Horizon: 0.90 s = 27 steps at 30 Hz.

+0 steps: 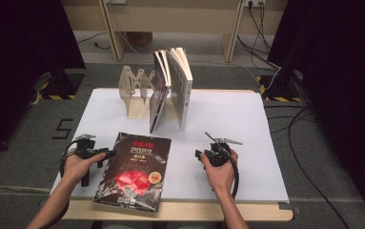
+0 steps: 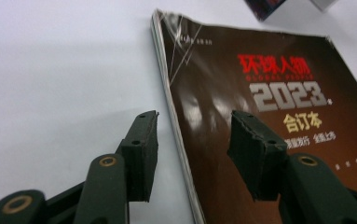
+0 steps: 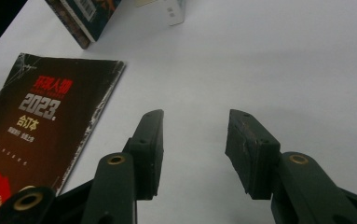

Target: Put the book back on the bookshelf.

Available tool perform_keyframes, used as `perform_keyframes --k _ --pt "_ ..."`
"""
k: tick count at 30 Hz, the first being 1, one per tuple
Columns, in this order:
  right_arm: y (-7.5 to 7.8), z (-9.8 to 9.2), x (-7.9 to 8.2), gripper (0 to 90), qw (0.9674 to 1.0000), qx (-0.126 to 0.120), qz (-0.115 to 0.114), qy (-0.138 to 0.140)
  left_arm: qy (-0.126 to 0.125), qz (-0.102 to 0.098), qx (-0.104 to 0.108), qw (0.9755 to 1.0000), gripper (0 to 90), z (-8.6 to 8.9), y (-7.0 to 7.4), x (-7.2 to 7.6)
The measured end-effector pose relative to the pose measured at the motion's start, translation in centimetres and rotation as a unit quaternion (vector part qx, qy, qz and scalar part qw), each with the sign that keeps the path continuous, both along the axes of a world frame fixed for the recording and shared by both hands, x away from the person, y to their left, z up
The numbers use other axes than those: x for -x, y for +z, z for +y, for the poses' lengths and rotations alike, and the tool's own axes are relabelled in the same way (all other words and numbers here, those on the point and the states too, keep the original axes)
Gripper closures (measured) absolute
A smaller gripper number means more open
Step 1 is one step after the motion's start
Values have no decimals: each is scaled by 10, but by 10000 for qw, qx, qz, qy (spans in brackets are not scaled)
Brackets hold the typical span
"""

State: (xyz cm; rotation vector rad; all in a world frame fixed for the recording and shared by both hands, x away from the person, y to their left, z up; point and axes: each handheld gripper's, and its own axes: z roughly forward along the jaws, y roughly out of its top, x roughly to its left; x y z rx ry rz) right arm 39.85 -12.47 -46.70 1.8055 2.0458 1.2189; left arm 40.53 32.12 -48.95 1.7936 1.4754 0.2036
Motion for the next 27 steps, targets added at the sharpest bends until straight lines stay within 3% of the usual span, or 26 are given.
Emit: perform_keyframes --k 4,9,14,17,19,23,27 --pt "1 10 -2 562 9999 -10 81 94 18 -29 47 10000 513 0 -1 2" --pt "0 19 -4 559 9997 -14 143 209 -172 92 105 9998 533 -5 0 5" --pt "-2 24 -5 558 9994 -5 192 288 -196 37 -208 9996 568 -10 2 8" --pt "-2 26 -4 557 9993 -34 243 289 -306 90 -101 9994 597 -13 2 10" --pt "-2 27 -4 557 9991 -43 267 316 -338 140 9 9993 599 -17 1 13" --pt "-4 28 -6 555 9990 -46 258 361 -514 103 -189 9984 600 -32 3 22" --pt "-4 31 -9 543 9986 -67 362 378 -725 220 -111 9971 608 -45 4 31"
